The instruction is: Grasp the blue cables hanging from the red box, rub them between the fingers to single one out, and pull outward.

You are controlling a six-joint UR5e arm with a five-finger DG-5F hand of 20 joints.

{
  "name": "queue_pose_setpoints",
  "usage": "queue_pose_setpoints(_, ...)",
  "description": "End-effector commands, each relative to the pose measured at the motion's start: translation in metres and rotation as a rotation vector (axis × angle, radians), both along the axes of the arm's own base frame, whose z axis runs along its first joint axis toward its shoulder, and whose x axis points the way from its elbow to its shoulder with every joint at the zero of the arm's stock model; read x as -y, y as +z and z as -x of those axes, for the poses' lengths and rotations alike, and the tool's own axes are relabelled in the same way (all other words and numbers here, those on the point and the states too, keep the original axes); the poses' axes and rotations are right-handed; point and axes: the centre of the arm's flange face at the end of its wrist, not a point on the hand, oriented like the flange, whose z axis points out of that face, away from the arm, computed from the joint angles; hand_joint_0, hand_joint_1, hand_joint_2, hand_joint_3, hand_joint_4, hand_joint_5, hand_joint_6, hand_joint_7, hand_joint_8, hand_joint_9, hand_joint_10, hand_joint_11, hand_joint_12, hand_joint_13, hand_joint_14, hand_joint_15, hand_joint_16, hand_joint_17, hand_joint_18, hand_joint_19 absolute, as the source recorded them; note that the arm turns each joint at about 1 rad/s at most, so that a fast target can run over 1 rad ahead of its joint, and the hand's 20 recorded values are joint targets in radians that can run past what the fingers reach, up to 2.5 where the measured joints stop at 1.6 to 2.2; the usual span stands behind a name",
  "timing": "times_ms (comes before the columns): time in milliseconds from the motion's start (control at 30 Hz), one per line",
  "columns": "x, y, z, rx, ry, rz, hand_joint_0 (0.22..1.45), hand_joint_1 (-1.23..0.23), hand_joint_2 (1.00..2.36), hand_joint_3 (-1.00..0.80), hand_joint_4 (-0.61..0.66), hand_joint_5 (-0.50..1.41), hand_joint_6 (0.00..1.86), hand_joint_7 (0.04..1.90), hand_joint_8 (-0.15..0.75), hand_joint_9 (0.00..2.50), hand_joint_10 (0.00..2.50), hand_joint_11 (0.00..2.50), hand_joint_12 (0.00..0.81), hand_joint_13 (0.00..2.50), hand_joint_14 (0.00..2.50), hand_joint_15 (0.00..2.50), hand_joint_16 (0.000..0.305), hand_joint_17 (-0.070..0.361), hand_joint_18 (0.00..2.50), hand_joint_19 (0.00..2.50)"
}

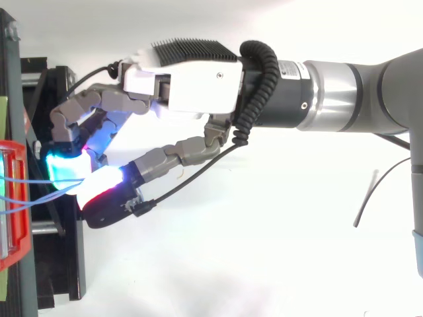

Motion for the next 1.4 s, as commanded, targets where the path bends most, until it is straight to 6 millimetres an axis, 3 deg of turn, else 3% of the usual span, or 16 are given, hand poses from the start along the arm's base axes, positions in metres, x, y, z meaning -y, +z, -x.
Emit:
queue_pose_setpoints(0, 0.005, 0.002, 0.001, 0.002, 0.002, 0.004, 0.56, -0.69, 1.01, -0.32, 0.26, -0.18, 0.84, 1.03, 0.331, 0.95, 0.02, 0.78, 0.402, 0.80, 0.02, 0.54, 0.061, 0.137, 0.71, 0.62)
queue_pose_setpoints(467, 0.017, 0.013, 0.005, -0.004, 0.000, 0.029, 0.58, -0.67, 1.01, -0.13, 0.24, -0.17, 0.89, 1.03, 0.367, 0.98, 0.02, 0.79, 0.439, 0.84, 0.02, 0.52, 0.069, 0.155, 0.79, 0.59)
queue_pose_setpoints(833, 0.024, 0.044, 0.018, -0.046, -0.007, 0.064, 0.62, -0.72, 1.01, -0.10, 0.12, -0.18, 0.90, 1.02, 0.356, 0.97, 0.02, 0.81, 0.419, 0.83, 0.02, 0.52, 0.065, 0.146, 0.77, 0.59)
queue_pose_setpoints(1100, 0.024, 0.062, 0.026, -0.080, -0.008, 0.064, 0.62, -0.73, 1.02, -0.11, 0.12, -0.18, 0.90, 1.01, 0.346, 0.97, 0.02, 0.82, 0.406, 0.83, 0.02, 0.53, 0.063, 0.141, 0.76, 0.60)
queue_pose_setpoints(1133, 0.025, 0.072, 0.029, -0.085, -0.009, 0.055, 0.62, -0.73, 1.02, -0.11, 0.12, -0.18, 0.90, 1.02, 0.344, 0.97, 0.02, 0.82, 0.404, 0.83, 0.02, 0.53, 0.063, 0.141, 0.76, 0.60)
queue_pose_setpoints(1367, 0.024, 0.078, 0.037, -0.142, -0.040, -0.063, 0.62, -0.74, 1.02, -0.10, 0.09, -0.18, 0.90, 1.02, 0.341, 0.97, 0.02, 0.82, 0.401, 0.82, 0.02, 0.52, 0.061, 0.138, 0.76, 0.60)
